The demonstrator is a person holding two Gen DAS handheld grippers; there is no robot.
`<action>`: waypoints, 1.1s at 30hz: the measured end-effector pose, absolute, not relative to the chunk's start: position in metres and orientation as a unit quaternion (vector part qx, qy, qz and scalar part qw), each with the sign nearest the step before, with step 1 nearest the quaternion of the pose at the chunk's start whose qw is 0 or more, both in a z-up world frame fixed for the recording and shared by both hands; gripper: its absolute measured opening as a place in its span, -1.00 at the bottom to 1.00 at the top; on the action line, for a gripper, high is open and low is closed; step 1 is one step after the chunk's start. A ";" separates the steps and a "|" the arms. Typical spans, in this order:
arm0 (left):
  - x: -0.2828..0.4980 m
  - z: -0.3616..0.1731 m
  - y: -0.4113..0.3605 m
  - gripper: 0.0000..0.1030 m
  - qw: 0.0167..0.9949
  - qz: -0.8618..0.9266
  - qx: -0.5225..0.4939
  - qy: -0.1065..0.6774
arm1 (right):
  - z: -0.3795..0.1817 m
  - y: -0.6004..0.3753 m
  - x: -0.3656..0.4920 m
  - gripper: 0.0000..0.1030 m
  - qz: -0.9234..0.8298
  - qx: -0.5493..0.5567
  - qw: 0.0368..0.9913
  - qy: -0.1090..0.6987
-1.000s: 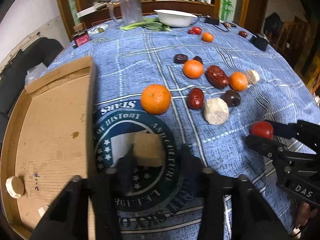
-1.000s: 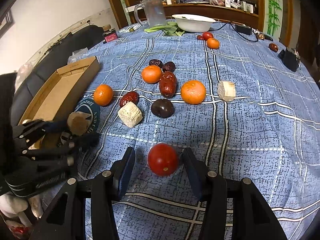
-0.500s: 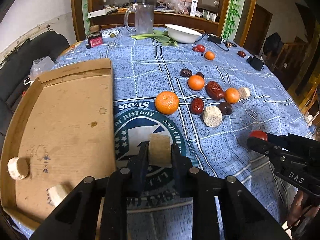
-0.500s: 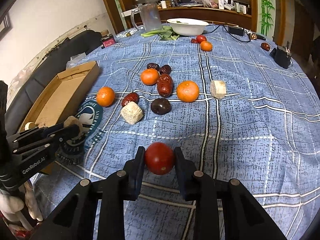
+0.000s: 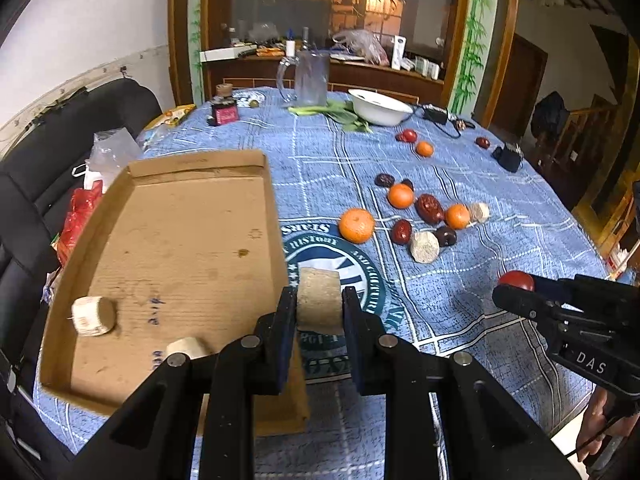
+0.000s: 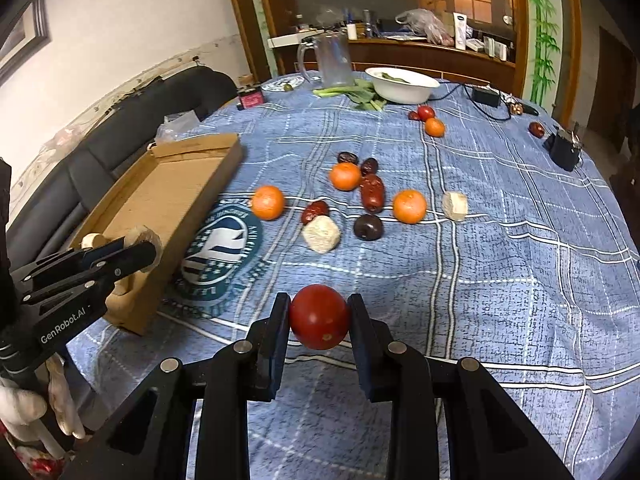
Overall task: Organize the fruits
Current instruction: 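Carry the tomato and beige block over the cardboard box and open both grippers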
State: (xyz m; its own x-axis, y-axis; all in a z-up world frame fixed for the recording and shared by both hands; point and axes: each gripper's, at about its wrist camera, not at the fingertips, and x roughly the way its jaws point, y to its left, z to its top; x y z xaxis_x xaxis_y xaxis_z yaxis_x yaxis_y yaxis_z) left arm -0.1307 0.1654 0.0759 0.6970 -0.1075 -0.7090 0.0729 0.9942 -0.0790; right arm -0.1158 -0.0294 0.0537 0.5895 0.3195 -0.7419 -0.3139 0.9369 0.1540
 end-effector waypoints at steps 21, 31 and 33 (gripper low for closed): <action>-0.066 0.072 0.318 -0.57 0.897 0.072 -0.046 0.433 | 0.045 0.160 -0.060 -0.38 0.311 -0.049 0.841 0.440; -0.046 0.047 0.325 -0.57 0.875 0.084 -0.030 0.475 | 0.013 0.186 -0.026 -0.38 0.311 -0.042 0.814 0.488; -0.044 0.041 0.326 -0.57 0.872 0.086 -0.031 0.482 | 0.009 0.188 -0.025 -0.38 0.310 -0.041 0.812 0.492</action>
State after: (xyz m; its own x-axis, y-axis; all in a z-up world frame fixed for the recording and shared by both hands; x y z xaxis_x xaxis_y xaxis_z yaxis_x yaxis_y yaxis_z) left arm -0.0445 0.3263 0.0413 0.5213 0.1195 -0.8450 -0.1797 0.9833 0.0282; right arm -0.0245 0.1878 0.0088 0.3230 0.4638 -0.8250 -0.5451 0.8038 0.2385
